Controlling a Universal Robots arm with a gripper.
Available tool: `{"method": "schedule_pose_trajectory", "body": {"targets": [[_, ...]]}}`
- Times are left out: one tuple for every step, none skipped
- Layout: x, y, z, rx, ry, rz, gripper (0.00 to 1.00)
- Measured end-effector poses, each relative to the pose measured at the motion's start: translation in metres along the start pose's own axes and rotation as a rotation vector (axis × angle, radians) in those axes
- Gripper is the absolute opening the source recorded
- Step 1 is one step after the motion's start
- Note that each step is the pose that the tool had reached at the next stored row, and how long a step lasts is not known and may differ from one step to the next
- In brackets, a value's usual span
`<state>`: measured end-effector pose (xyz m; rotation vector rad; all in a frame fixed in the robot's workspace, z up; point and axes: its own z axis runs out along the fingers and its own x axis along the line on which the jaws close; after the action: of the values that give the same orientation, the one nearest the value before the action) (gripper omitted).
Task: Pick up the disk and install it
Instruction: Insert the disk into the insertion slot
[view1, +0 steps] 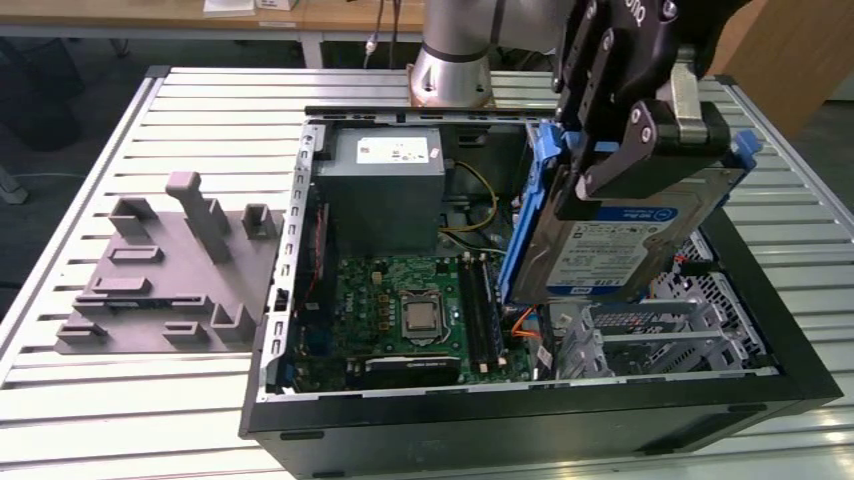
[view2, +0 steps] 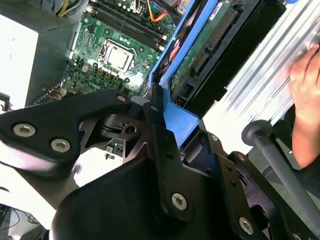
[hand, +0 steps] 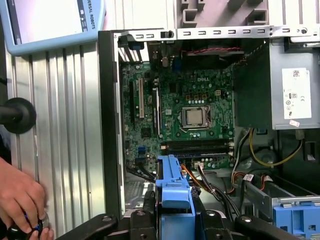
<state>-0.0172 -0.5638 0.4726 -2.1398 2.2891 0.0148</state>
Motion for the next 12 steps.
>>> {"method": "schedule_pose_trajectory", "body": {"targets": [[-0.0001, -0.0019, 0.0006, -0.0006, -0.0001, 0.000, 0.36], [-0.0002, -0.0034, 0.0011, -0.0010, 0.0001, 0.000, 0.36], [-0.0002, -0.0042, 0.0014, -0.0012, 0.0001, 0.000, 0.36], [-0.0002, -0.0049, 0.0017, -0.0013, 0.0002, 0.000, 0.36], [0.0000, -0.0057, 0.0020, -0.0013, 0.0003, 0.000, 0.36], [0.0003, -0.0066, 0.0024, -0.0013, 0.0003, 0.000, 0.36], [0.0007, -0.0074, 0.0029, -0.0013, 0.0002, 0.000, 0.36], [0.0011, -0.0080, 0.0034, -0.0013, 0.0002, 0.000, 0.36], [0.0015, -0.0086, 0.0039, -0.0013, 0.0001, 0.000, 0.36], [0.0018, -0.0092, 0.0043, -0.0013, 0.0001, 0.000, 0.36], [0.0020, -0.0098, 0.0048, -0.0013, 0.0001, 0.000, 0.36], [0.0020, -0.0106, 0.0053, -0.0013, 0.0002, 0.000, 0.36]]}}
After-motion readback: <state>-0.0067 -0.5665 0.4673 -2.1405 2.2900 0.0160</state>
